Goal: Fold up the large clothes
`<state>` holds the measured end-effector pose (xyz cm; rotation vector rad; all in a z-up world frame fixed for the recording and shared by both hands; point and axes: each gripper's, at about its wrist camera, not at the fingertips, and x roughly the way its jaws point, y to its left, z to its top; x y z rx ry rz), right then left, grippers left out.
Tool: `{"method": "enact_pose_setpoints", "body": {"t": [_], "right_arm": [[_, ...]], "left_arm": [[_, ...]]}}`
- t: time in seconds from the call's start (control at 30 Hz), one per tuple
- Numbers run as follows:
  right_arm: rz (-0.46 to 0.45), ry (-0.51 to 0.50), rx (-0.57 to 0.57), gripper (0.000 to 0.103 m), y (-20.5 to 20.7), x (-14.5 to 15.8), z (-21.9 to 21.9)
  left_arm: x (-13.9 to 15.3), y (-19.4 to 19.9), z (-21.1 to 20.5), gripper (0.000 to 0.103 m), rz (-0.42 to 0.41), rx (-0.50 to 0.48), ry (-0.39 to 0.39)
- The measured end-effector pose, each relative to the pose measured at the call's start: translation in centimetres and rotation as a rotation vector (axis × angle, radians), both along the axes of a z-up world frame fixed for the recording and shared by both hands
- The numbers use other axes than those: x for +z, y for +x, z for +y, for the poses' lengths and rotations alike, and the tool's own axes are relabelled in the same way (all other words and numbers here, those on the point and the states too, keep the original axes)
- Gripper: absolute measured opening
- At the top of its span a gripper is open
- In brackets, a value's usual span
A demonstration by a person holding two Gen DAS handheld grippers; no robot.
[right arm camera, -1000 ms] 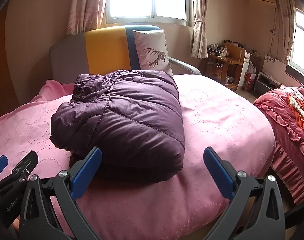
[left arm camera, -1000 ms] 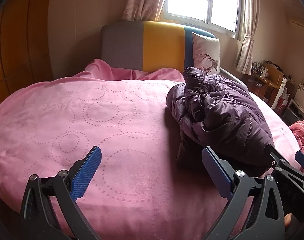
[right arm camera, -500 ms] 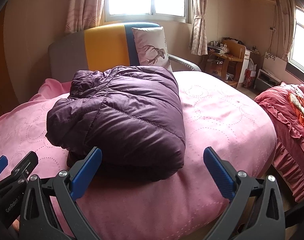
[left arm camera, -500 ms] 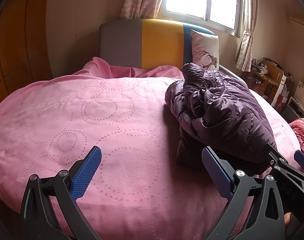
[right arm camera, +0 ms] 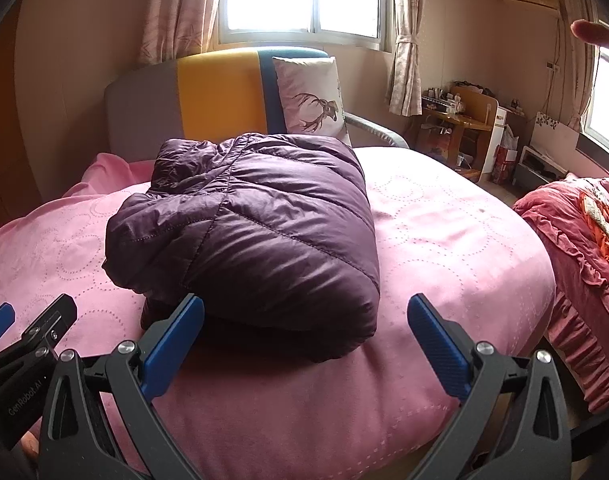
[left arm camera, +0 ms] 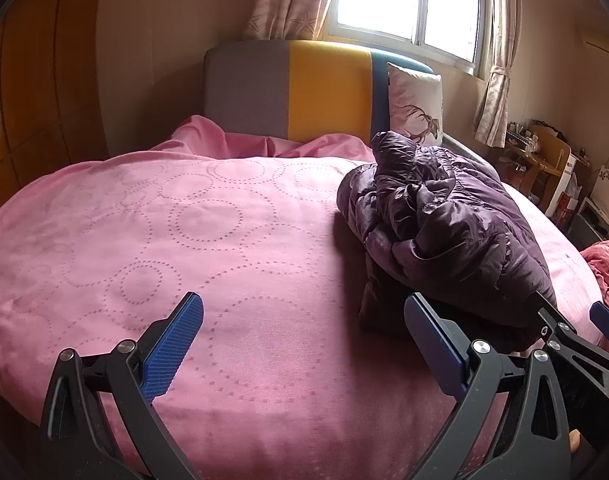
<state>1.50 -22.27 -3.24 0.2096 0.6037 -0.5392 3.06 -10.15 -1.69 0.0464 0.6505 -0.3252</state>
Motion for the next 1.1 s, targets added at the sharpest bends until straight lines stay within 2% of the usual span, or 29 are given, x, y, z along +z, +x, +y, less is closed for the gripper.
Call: {"method": "enact_pose_setpoints", "body": {"t": [0.77,0.9,1.1], "right_arm": [[0.014,0.006,0.026,0.101,0.27,-0.31,0.16],[0.007,0.008,0.026,0.101,0.27,-0.20,0.00],[0.006,0.011,0.031,0.101,0.26,-0.23,0.12]], "left_arm": [[0.38,-0.12,0.54,0.099,-0.024,0.034,0.004],[-0.09,0.35,0.70,0.099,0.020,0.032,-0.005],[-0.49,0.30,0.81,0.099,0.034,0.026,-0.007]]}}
